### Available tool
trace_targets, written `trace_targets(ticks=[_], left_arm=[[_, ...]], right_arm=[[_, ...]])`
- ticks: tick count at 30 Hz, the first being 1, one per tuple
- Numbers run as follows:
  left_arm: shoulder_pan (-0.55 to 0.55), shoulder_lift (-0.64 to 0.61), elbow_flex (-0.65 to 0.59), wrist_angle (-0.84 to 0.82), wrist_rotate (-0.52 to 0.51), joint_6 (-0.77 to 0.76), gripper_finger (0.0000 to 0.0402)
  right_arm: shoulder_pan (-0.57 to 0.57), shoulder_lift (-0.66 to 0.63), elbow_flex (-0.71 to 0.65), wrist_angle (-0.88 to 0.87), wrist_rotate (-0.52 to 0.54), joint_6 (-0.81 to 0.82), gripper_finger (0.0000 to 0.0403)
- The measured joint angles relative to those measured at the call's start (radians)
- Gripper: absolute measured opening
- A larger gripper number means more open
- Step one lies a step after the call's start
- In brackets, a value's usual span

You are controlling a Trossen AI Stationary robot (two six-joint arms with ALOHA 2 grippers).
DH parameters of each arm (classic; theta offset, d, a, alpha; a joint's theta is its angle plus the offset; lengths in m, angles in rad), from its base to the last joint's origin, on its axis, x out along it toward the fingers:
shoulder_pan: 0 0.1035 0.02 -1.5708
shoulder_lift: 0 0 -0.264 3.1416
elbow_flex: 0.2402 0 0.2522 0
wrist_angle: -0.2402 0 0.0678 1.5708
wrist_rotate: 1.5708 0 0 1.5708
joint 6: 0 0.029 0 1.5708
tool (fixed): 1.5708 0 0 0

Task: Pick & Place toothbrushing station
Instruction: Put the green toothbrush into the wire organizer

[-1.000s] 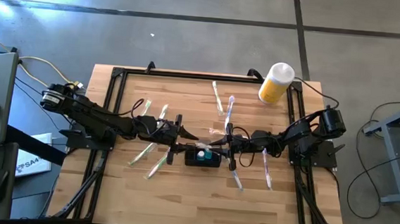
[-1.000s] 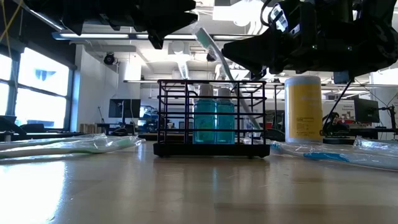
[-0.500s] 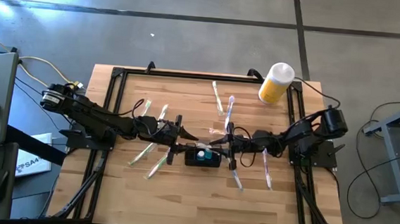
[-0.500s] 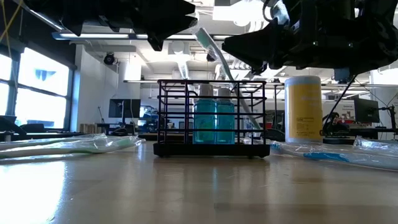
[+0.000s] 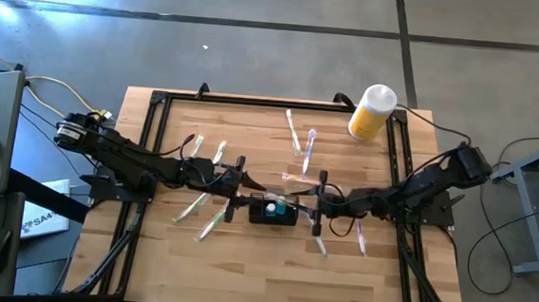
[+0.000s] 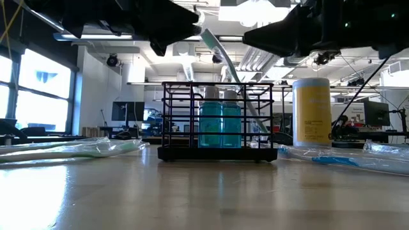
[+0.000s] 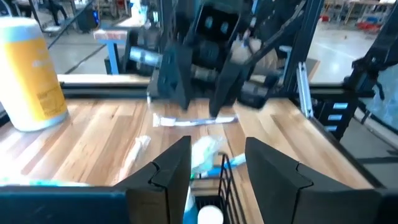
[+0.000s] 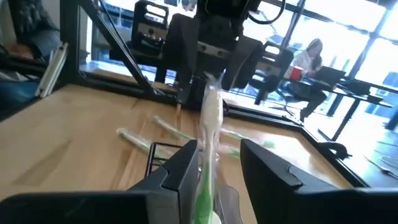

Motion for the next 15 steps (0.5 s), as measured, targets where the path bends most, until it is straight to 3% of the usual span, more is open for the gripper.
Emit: trace_targets(ticks=[7,15], left_arm=[[0.000,-0.026,0.000,-0.082,-0.015,-0.003,0.0148],[0.000,-0.028,0.000,-0.064,-0.053,-0.003,0.0148]], right_arm=[[0.060,-0.063,0.000,-0.070,0.094,-0.024,0.0110],[0.067,-0.063,0.000,-0.078,0.111,-0.020,0.0112]])
